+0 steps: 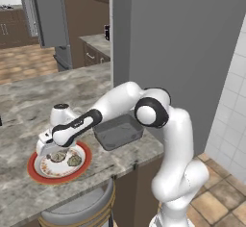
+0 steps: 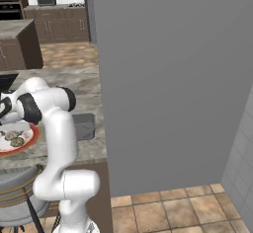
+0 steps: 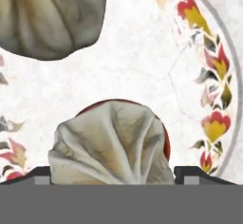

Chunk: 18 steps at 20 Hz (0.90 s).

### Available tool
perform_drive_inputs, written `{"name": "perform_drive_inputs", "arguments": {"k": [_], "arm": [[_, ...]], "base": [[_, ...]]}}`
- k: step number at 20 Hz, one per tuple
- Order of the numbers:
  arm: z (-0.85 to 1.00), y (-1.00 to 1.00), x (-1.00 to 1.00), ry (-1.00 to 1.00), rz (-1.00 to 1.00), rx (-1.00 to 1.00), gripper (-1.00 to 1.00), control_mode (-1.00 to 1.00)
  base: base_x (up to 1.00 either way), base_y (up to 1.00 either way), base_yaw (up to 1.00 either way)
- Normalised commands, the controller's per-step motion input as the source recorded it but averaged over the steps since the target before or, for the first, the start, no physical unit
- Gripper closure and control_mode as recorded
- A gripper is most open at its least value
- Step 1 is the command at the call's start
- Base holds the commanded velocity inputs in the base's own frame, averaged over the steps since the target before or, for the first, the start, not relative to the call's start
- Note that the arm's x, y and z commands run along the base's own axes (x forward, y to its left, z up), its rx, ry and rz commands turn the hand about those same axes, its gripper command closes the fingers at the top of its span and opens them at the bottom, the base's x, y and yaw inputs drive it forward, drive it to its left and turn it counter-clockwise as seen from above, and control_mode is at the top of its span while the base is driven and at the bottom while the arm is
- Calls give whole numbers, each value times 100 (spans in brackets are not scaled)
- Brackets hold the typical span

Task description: Place two dumplings into each of the tupperware containers and then place the containers in the fridge.

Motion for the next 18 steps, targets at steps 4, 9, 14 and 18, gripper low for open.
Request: {"name": "perform_drive_inputs", "arguments": {"k": [4, 9, 14, 18], "arm": [[0, -25, -19, 0, -8, 0, 100, -100], [46, -37, -21, 0, -28, -3, 100, -100], [74, -92, -25, 0, -42, -1, 100, -100], [97, -100, -23, 0, -33, 0, 100, -100]], "base": [[0, 0, 0], [0, 0, 0], [0, 0, 0], [0, 0, 0]]}}
